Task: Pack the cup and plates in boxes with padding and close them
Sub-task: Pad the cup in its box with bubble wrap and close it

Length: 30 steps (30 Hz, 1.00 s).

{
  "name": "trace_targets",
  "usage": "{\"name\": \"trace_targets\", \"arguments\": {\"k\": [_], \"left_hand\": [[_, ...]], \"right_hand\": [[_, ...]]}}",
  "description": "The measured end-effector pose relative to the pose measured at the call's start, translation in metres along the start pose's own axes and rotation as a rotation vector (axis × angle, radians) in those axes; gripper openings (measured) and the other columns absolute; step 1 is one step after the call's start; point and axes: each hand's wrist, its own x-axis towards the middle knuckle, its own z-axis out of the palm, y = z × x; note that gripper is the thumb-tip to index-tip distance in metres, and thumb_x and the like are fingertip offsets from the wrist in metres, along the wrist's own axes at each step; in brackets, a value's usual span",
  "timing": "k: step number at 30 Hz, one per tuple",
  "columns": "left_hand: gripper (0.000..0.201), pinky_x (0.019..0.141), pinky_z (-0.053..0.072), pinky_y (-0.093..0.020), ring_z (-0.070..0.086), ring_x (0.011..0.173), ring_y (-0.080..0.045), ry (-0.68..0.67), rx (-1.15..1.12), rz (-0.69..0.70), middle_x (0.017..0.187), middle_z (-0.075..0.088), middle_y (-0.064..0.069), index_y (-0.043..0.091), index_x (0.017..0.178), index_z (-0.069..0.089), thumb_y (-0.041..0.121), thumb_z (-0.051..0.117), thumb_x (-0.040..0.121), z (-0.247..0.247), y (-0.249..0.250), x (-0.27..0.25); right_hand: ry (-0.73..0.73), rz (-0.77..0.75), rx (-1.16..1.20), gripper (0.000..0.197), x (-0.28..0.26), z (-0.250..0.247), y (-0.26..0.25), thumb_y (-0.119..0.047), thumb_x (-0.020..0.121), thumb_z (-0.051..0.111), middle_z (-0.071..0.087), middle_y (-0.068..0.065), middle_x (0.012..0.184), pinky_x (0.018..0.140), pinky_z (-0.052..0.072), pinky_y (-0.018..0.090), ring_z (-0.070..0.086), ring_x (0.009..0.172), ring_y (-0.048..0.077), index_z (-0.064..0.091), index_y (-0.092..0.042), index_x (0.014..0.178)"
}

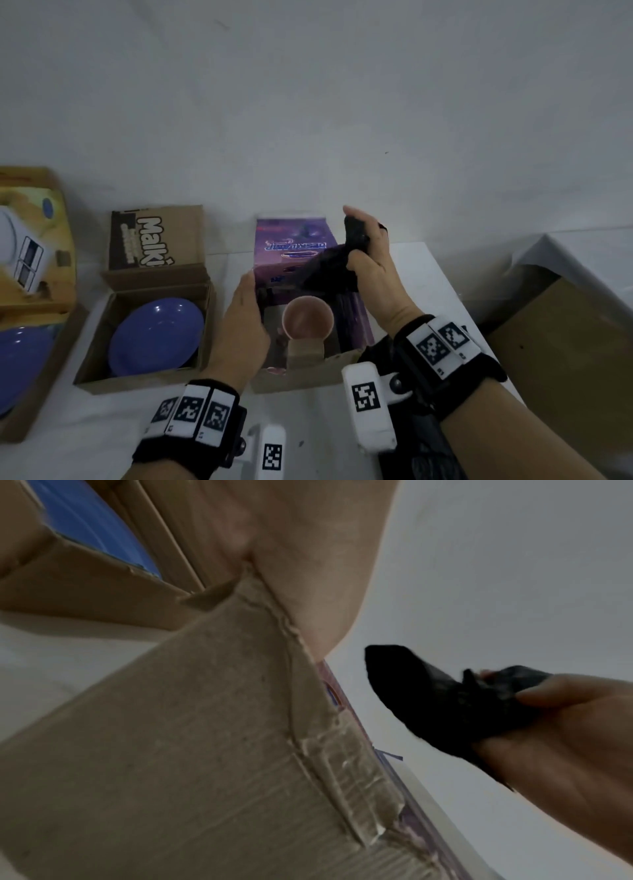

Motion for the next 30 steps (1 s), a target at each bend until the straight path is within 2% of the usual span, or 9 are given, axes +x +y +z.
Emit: {"name": "trace_targets", "arguments": {"k": [2,4,7,10,14,17,19,23,30], "left_hand": [[0.08,0.113,0.029,-0.037,0.021,0.143,-0.029,0.011,0.134,0.048,0.16,0.002,-0.008,0.013,0.151,0.011,0.005,0.054,0.084,-0.001,0.003,-0.003],[0.087,0.115,0.024,-0.037,0.009,0.146,-0.027,-0.023,0.196,0.085,0.159,-0.011,-0.006,0.013,0.151,0.013,0.034,0.063,0.084,-0.006,0.005,-0.004],[0.116,0.119,0.015,-0.04,-0.011,0.147,-0.02,-0.195,0.176,0.021,0.156,-0.027,0.0,0.021,0.152,0.009,0.072,0.065,0.065,-0.017,0.008,-0.004],[0.145,0.118,0.002,-0.051,-0.031,0.14,-0.022,-0.363,0.21,-0.011,0.15,-0.038,-0.001,0.035,0.151,0.004,0.1,0.042,0.027,-0.028,0.015,0.002],[0.161,0.114,-0.013,-0.054,-0.048,0.128,-0.023,-0.518,0.29,-0.064,0.139,-0.054,-0.001,0.035,0.15,-0.008,0.099,0.046,0.013,-0.035,0.023,0.0],[0.158,0.11,-0.018,-0.057,-0.051,0.126,-0.027,-0.504,0.49,-0.01,0.136,-0.056,-0.006,0.031,0.149,-0.014,0.093,0.057,0.022,-0.034,0.026,-0.005],[0.154,0.11,-0.017,-0.059,-0.05,0.126,-0.03,-0.474,0.587,0.023,0.135,-0.056,-0.009,0.028,0.149,-0.015,0.089,0.063,0.03,-0.032,0.027,-0.007],[0.15,0.113,-0.011,-0.058,-0.045,0.13,-0.031,-0.433,0.594,0.023,0.138,-0.053,-0.01,0.025,0.149,-0.016,0.083,0.069,0.039,-0.026,0.027,-0.008],[0.144,0.117,-0.009,-0.048,-0.038,0.136,-0.019,-0.471,0.253,-0.019,0.145,-0.046,0.003,0.028,0.15,-0.013,0.08,0.07,0.044,-0.03,0.023,-0.006]], "right_hand": [[0.0,0.1,-0.183,0.041,0.003,-0.001,0.016,0.007,0.086,0.037,0.026,0.004,0.129,0.108,0.035,0.033,0.04,0.108,0.016,0.047,-0.012,0.121],[-0.043,0.075,-0.462,0.032,0.001,-0.005,0.033,0.007,0.088,0.043,0.025,0.008,0.138,0.102,0.037,0.027,0.042,0.11,0.021,0.05,-0.003,0.118],[-0.135,-0.195,-0.991,0.031,-0.005,-0.017,0.055,0.001,0.078,0.06,0.057,0.006,0.119,0.096,0.043,0.042,0.043,0.121,0.029,0.065,-0.011,0.106],[-0.218,-0.289,-1.257,0.024,-0.009,-0.024,0.055,-0.016,0.074,0.067,0.066,-0.003,0.104,0.096,0.038,0.041,0.027,0.13,0.022,0.07,-0.021,0.097],[-0.547,-0.153,-1.272,0.052,-0.013,-0.02,0.034,-0.029,0.082,0.041,0.054,-0.002,0.129,0.101,0.029,0.039,0.027,0.128,0.021,0.052,-0.022,0.132],[-0.728,-0.031,-1.258,0.047,-0.014,-0.017,0.01,-0.015,0.086,0.047,0.052,0.005,0.123,0.095,0.03,0.034,0.037,0.117,0.025,0.047,-0.025,0.132],[-0.771,0.001,-1.305,0.038,-0.014,-0.011,0.007,-0.013,0.089,0.05,0.054,0.011,0.116,0.083,0.036,0.03,0.049,0.107,0.029,0.045,-0.016,0.127],[-0.811,-0.008,-1.455,0.019,-0.018,0.012,0.021,-0.011,0.092,0.051,0.065,0.014,0.104,0.074,0.051,0.038,0.064,0.094,0.034,0.06,-0.004,0.108],[-0.81,-0.098,-1.515,0.024,-0.021,0.011,0.03,-0.005,0.092,0.046,0.062,0.015,0.113,0.077,0.049,0.038,0.06,0.101,0.033,0.06,-0.003,0.112]]}}
